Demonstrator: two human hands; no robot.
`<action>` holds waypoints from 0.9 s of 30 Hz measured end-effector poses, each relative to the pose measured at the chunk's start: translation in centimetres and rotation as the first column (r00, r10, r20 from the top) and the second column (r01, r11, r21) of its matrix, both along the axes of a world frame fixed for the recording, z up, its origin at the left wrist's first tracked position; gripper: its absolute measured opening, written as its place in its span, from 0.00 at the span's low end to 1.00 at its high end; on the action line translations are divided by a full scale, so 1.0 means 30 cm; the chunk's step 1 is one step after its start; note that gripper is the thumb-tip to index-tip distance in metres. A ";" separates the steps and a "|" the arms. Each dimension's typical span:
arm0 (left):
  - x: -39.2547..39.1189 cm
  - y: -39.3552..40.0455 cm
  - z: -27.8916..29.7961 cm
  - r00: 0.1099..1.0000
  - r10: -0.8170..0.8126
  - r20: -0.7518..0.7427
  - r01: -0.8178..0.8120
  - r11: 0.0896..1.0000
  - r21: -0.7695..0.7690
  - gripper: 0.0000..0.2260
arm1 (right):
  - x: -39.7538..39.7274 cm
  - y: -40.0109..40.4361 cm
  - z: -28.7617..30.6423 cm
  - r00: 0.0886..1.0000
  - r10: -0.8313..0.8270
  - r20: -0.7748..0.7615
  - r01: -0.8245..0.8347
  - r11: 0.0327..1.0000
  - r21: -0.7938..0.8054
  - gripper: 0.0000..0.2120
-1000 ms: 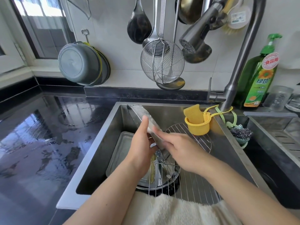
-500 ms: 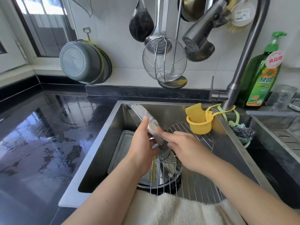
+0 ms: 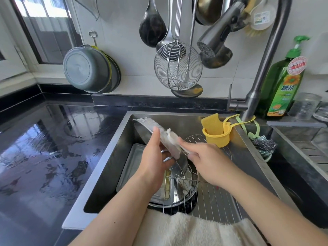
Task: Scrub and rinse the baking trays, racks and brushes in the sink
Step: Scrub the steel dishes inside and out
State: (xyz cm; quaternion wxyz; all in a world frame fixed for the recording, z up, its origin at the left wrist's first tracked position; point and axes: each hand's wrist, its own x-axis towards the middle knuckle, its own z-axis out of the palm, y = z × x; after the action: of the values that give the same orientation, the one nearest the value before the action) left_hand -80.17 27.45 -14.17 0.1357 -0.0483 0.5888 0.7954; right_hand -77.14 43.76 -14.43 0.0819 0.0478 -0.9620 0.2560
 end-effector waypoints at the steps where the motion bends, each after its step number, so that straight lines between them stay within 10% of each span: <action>1: -0.004 -0.003 -0.001 1.000 0.021 0.002 -0.021 1.000 0.016 0.27 | 0.016 0.030 -0.005 0.997 0.007 0.080 -0.007 1.000 0.002 0.26; 4: -0.007 0.000 0.001 0.999 0.048 0.004 -0.048 0.998 0.029 0.25 | 0.070 0.067 0.003 0.971 0.026 0.238 -0.029 1.000 0.009 0.26; 22: -0.006 0.010 -0.009 0.999 -0.001 -0.044 0.002 1.000 0.023 0.20 | 0.000 -0.036 -0.009 0.994 0.101 -0.049 -0.101 0.995 0.008 0.31; 27: -0.018 -0.021 0.007 0.988 0.137 -0.067 -0.116 0.960 0.253 0.15 | 0.035 0.039 -0.016 0.995 0.091 0.048 -0.087 0.993 -0.075 0.29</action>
State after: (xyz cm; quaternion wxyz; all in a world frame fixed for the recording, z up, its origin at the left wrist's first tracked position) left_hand -80.72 26.81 -13.97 0.0645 -0.0351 0.4854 0.8712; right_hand -76.08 44.93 -14.92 0.0473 0.0812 -0.9507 0.2954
